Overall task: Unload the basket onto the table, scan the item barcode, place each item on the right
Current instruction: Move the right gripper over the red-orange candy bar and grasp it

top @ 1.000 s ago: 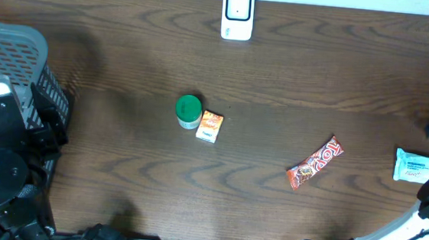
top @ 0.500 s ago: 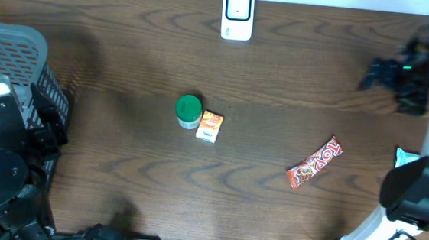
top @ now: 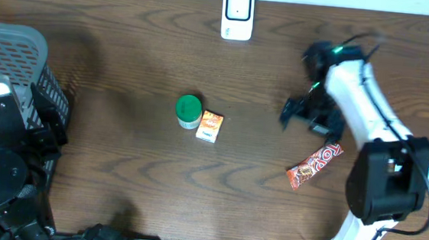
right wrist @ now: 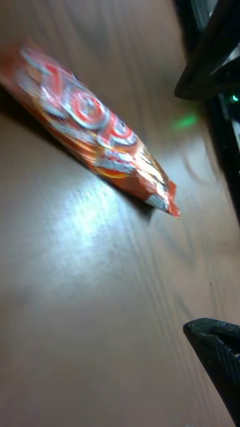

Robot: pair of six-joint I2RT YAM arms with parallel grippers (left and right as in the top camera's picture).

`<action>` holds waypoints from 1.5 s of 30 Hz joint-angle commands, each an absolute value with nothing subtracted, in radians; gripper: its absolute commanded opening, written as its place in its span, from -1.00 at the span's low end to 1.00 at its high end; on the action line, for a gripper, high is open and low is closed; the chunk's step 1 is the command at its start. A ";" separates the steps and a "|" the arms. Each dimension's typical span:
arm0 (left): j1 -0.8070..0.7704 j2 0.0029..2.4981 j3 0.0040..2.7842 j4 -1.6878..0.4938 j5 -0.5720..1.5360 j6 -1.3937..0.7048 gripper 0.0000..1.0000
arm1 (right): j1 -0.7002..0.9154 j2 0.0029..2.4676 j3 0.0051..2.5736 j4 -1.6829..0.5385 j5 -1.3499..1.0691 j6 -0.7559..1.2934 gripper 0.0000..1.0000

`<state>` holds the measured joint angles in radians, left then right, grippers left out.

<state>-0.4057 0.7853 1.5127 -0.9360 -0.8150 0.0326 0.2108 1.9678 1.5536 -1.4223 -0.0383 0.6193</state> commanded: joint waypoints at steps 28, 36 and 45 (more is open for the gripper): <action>-0.402 0.788 1.509 -0.935 -0.824 0.028 0.67 | 0.347 1.759 0.827 -0.476 -0.177 0.824 -0.97; -0.402 0.788 1.509 -0.935 -0.824 0.028 0.68 | 0.500 1.759 0.938 -0.407 -0.229 0.688 -0.97; -0.402 0.788 1.509 -0.935 -0.823 0.028 0.68 | 0.736 1.758 0.939 -0.556 -0.139 0.635 -0.96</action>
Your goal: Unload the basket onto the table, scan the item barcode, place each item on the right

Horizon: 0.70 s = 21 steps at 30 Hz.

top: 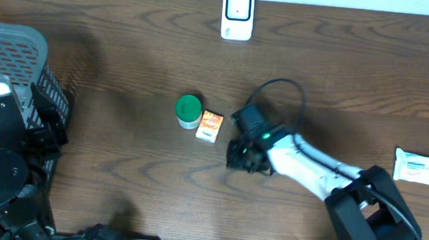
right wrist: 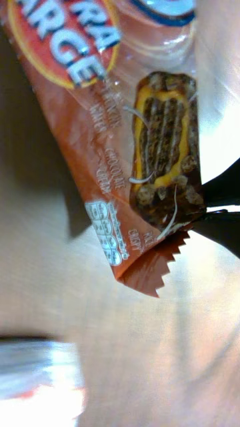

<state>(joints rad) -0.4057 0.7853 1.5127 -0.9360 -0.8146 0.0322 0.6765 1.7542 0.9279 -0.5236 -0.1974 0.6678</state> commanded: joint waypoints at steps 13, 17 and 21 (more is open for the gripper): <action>-0.402 0.788 1.509 -0.935 -0.824 0.028 0.68 | 0.649 1.549 1.168 -0.795 -0.072 0.576 -0.97; -0.402 0.788 1.509 -0.935 -0.823 0.028 0.68 | 0.626 1.567 1.134 -0.789 0.076 0.590 -0.98; -0.402 0.788 1.509 -0.935 -0.824 0.028 0.68 | 0.620 1.624 1.082 -0.759 0.071 0.601 -0.98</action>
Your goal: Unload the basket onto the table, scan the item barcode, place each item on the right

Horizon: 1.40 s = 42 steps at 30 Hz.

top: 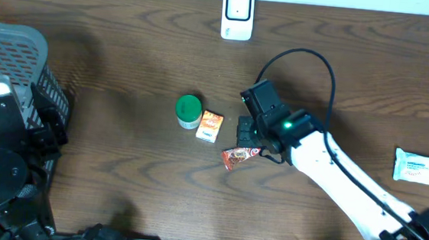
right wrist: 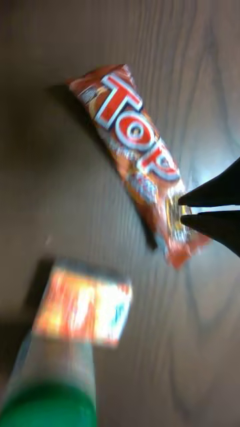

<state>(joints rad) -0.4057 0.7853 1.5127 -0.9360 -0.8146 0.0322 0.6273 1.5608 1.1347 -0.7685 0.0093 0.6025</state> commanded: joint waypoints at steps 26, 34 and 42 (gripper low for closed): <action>-0.402 0.788 1.509 -0.935 -0.824 0.028 0.68 | 0.392 1.580 1.165 -0.778 -0.012 0.459 0.99; -0.402 0.788 1.509 -0.935 -0.823 0.028 0.68 | 0.125 1.753 1.105 -0.675 -0.582 -0.086 0.99; -0.402 0.788 1.509 -0.935 -0.823 0.028 0.68 | 0.014 1.922 1.105 -0.577 -0.745 -0.181 0.98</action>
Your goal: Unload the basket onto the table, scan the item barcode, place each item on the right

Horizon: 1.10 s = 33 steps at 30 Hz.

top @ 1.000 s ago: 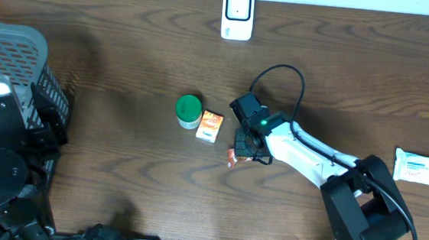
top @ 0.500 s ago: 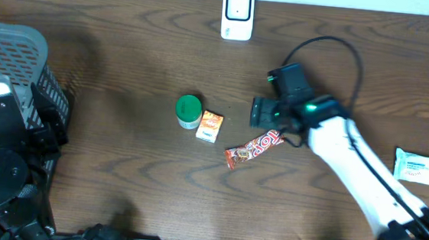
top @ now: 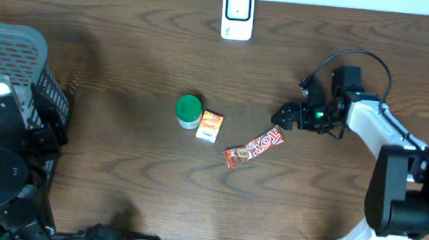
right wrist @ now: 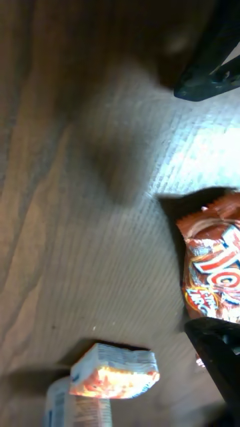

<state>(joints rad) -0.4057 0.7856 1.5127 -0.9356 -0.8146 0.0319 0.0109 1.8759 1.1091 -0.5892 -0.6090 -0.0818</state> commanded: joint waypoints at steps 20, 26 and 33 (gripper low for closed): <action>-0.402 0.788 1.509 -0.935 -0.823 0.028 0.68 | 0.125 1.995 1.107 -0.876 -0.703 -0.293 -0.97; -0.402 0.788 1.509 -0.935 -0.823 0.028 0.68 | 0.119 1.825 1.139 -0.905 -0.821 -0.259 -0.97; -0.402 0.788 1.509 -0.935 -0.823 0.028 0.68 | 0.224 1.568 1.143 -0.985 -0.567 -0.123 0.05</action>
